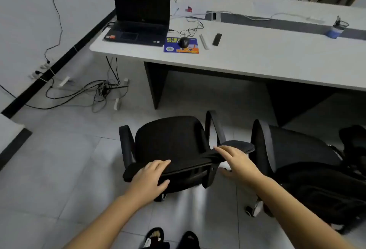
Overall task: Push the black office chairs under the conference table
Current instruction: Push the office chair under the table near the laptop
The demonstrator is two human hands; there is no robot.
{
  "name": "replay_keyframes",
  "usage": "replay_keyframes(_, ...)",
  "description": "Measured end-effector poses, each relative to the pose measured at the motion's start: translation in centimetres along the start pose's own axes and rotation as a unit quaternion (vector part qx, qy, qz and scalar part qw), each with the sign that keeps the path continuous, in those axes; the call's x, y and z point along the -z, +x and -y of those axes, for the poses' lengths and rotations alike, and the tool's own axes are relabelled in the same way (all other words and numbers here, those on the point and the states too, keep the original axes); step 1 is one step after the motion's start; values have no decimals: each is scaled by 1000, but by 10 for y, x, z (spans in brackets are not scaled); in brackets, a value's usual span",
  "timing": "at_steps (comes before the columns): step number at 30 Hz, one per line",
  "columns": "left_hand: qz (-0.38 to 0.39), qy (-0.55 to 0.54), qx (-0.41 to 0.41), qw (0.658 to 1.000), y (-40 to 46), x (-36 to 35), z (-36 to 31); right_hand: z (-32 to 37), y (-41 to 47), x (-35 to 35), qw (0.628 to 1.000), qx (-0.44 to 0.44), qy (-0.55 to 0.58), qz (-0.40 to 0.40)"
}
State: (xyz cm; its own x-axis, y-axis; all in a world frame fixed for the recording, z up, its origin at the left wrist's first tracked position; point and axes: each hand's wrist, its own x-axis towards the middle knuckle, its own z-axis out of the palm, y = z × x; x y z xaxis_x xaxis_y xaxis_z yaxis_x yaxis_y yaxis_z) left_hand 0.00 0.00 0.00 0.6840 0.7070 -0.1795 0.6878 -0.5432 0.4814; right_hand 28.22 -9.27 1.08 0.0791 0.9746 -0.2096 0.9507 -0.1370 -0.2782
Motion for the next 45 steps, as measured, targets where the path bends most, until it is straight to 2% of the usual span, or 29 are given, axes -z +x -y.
replay_keyframes(2,9,54,8,998,13,-7,2,-5,14,1,997,12,-49,62)
replay_keyframes(4,15,96,30,995,23,-11,4,-10,26,3,995,7,-61,85)
replay_keyframes(11,-9,125,35,992,37,-13,19,-17,47,-11,994,-8,-85,61)
replay_keyframes(16,-11,190,-18,982,52,12,38,-17,51,-24,998,30,-46,14)
replay_keyframes(19,-2,186,-38,982,69,24,56,-10,59,-25,998,34,-47,-15)
replay_keyframes(22,5,154,-37,987,97,36,67,-8,74,-22,998,2,-60,-27)
replay_keyframes(29,58,178,-96,978,188,66,76,-26,123,-3,995,-60,-69,-46)
replay_keyframes(38,92,178,-129,971,292,92,85,-50,192,23,987,-134,-87,-22)
replay_keyframes(45,101,192,-131,967,351,108,83,-80,243,48,984,-136,-114,-8)
